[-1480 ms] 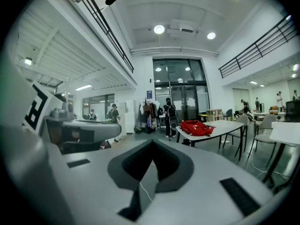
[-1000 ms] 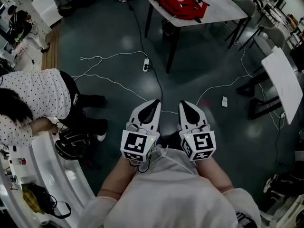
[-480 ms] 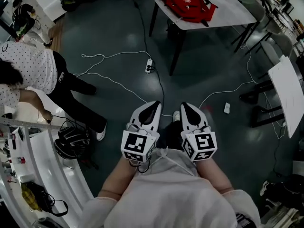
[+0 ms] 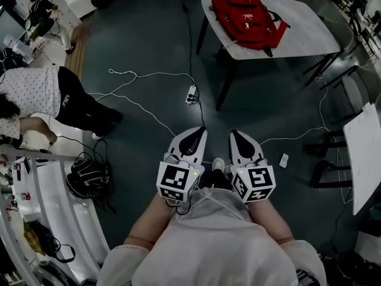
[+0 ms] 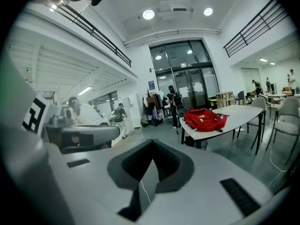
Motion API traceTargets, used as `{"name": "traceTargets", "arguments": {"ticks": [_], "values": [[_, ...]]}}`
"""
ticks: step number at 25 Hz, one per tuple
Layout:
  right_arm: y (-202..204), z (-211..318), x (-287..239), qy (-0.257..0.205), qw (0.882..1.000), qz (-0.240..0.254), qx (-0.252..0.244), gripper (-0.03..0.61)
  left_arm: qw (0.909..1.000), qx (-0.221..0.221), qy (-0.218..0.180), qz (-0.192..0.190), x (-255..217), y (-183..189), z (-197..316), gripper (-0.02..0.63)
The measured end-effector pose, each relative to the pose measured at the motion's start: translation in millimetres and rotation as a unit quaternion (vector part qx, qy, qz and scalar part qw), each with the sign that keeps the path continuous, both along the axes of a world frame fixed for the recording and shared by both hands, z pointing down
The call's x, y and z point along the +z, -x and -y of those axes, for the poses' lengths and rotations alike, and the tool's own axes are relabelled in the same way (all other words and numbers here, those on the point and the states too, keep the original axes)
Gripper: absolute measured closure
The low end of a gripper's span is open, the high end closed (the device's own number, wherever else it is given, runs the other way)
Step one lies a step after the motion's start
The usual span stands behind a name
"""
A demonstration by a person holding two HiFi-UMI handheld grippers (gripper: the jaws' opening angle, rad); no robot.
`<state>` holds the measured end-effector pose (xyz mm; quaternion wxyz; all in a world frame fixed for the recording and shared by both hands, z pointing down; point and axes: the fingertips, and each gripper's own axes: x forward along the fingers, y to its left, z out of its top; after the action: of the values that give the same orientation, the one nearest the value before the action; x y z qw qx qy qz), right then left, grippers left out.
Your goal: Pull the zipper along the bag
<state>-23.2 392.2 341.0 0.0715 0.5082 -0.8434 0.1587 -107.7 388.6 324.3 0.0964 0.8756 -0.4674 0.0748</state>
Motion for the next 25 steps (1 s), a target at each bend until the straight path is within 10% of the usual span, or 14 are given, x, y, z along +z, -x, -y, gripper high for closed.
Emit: {"name": "traceTargets", "arguments": {"ticks": [25], "values": [[-86.3,251.2,36.3,0.045,0.998,-0.019,0.045,0.551,0.9986,0.037,0.038,-0.004,33.4,-70.8,267.5,0.594]]}}
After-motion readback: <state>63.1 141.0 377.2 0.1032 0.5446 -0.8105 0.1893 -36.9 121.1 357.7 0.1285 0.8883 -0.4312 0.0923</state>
